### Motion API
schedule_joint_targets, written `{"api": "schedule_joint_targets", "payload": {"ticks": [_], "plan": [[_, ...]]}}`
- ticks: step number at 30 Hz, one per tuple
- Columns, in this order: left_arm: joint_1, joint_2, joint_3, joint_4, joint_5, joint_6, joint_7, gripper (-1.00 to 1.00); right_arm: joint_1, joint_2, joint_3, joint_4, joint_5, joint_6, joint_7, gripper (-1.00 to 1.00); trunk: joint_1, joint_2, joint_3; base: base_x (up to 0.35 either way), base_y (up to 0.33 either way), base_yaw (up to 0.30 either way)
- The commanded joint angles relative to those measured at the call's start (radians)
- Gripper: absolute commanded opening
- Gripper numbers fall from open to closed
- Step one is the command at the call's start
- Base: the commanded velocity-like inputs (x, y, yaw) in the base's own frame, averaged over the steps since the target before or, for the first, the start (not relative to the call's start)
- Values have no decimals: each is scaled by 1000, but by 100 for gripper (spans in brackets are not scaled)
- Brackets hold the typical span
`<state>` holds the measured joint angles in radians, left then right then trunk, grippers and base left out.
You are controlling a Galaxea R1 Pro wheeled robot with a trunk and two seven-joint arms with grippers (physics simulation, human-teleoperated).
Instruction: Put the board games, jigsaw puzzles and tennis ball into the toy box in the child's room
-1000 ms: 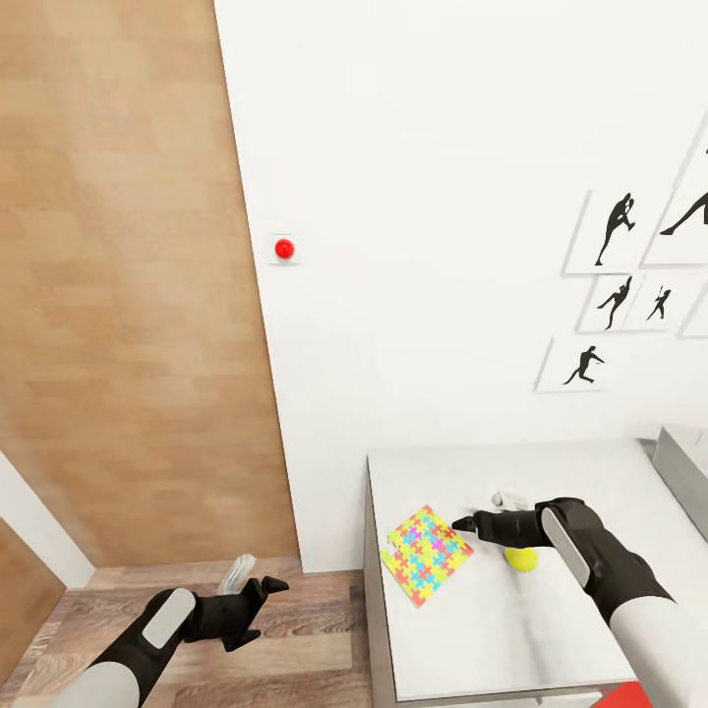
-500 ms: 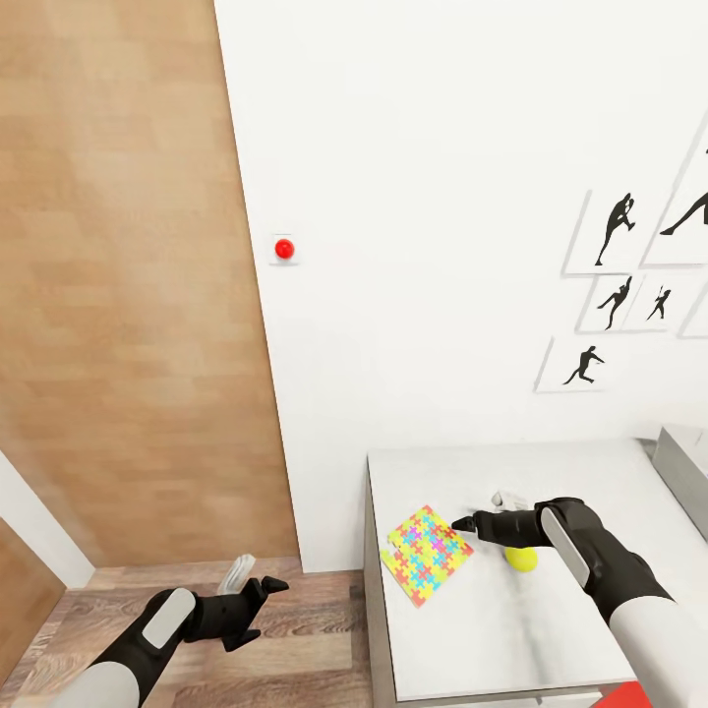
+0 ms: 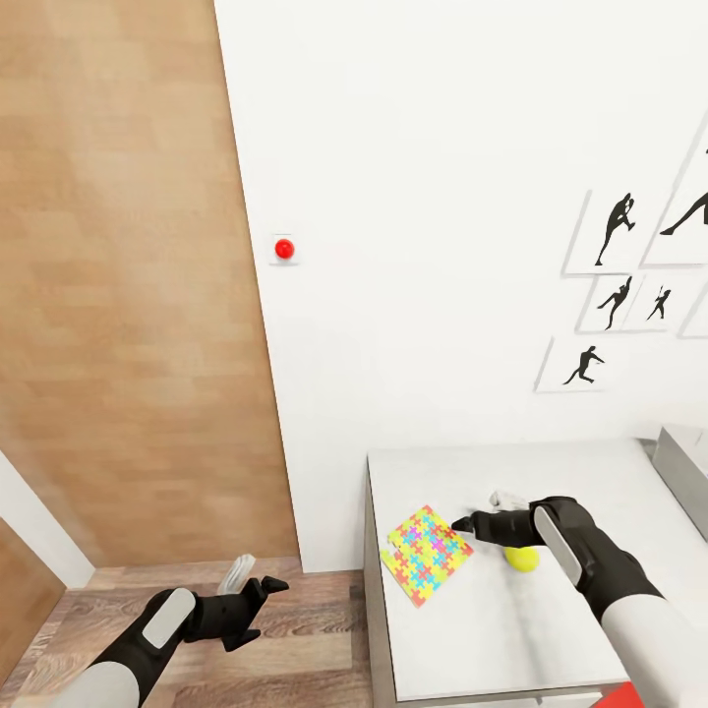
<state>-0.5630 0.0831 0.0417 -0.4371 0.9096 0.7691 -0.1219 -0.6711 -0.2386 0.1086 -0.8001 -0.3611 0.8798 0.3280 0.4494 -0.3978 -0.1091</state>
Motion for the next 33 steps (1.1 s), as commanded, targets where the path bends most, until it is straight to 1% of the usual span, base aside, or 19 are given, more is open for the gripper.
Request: {"api": "schedule_joint_targets", "payload": {"ticks": [1, 2, 3, 5, 6, 8, 11, 13, 26, 33], "plan": [[-1, 0, 4, 0, -5, 5, -4, 100, -2, 5, 2, -1, 6, 2, -19, 100, 1, -2, -2, 0, 0, 0], [-1, 0, 4, 0, -5, 5, -4, 100, -2, 11, 2, -1, 5, 2, -42, 100, 1, -2, -2, 0, 0, 0], [-1, 0, 4, 0, -5, 5, -4, 100, -2, 11, 2, -1, 5, 2, -42, 100, 1, -2, -2, 0, 0, 0], [0, 0, 4, 0, -5, 5, -4, 100, -3, 21, 2, -1, 4, 2, -77, 100, 1, -2, -2, 0, 0, 0], [0, 0, 4, 0, -5, 5, -4, 100, -3, 21, 2, -1, 4, 2, -77, 100, 1, -2, -2, 0, 0, 0], [0, 0, 4, 0, -5, 6, -4, 100, -3, 27, 2, -1, 3, -5, -100, 100, 1, -2, -2, 0, 0, 0], [-1, 0, 4, 0, -5, 6, -4, 100, -3, 29, 2, -2, 2, -12, -108, 100, 1, -2, -2, 0, 0, 0], [-1, 0, 4, -1, -5, 6, -4, 100, -3, 32, 2, -3, 2, -29, -120, 100, 1, -2, -2, 0, 0, 0], [-1, -1, 4, -1, -5, 6, -4, 100, -4, 36, 2, -19, 1, -58, -136, 100, 1, -2, -3, 0, 0, 0], [-1, -1, 4, -2, -5, 6, -4, 100, -4, 37, 2, -42, 1, -63, -139, 100, 1, -2, -9, 0, 0, 0]]}}
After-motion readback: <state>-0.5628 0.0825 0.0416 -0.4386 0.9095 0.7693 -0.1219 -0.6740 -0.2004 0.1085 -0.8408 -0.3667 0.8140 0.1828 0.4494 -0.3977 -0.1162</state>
